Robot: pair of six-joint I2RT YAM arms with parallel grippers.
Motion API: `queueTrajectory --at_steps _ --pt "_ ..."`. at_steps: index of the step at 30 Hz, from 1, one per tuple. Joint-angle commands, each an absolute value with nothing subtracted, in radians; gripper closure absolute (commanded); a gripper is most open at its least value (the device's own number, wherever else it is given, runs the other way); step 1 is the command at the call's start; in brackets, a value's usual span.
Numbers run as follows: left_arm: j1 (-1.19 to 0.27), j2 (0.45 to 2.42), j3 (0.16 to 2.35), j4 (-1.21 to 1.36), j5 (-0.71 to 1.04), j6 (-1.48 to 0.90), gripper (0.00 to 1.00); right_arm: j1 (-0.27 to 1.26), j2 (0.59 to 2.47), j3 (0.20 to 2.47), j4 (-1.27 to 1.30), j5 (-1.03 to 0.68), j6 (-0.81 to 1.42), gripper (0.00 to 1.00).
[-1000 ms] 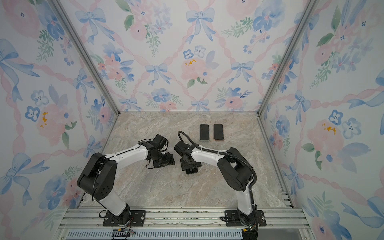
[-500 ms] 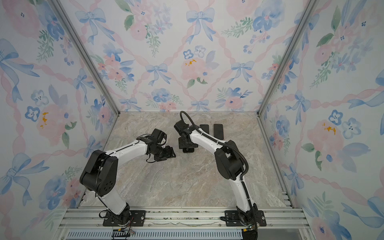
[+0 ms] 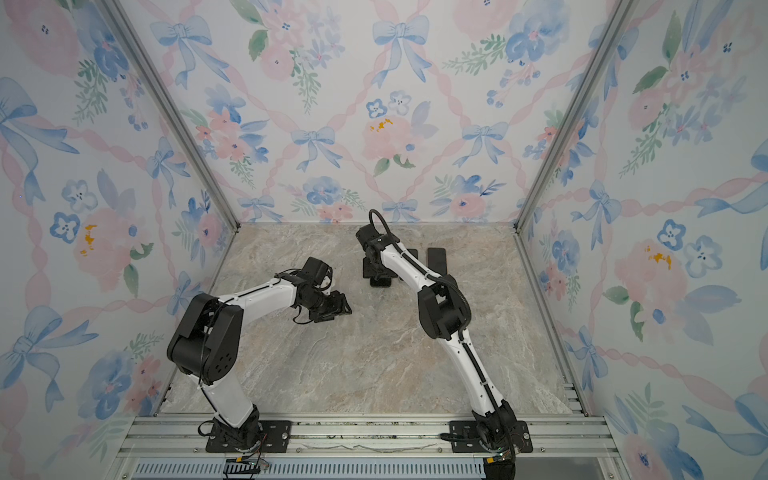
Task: Put the phone into the phone case
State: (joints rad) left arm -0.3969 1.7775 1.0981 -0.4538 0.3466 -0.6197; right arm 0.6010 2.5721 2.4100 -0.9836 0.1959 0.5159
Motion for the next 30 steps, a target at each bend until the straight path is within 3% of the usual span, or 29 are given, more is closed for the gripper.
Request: queueTrajectory --at_steps 1,30 --pt "-0.387 1.785 1.075 -0.450 0.357 -0.595 0.33 0.596 2.595 2.469 -1.022 0.219 0.498 0.38" --pt "-0.380 1.782 1.025 -0.420 0.348 -0.602 0.33 0.567 2.667 2.500 -0.936 0.196 0.486 0.37"
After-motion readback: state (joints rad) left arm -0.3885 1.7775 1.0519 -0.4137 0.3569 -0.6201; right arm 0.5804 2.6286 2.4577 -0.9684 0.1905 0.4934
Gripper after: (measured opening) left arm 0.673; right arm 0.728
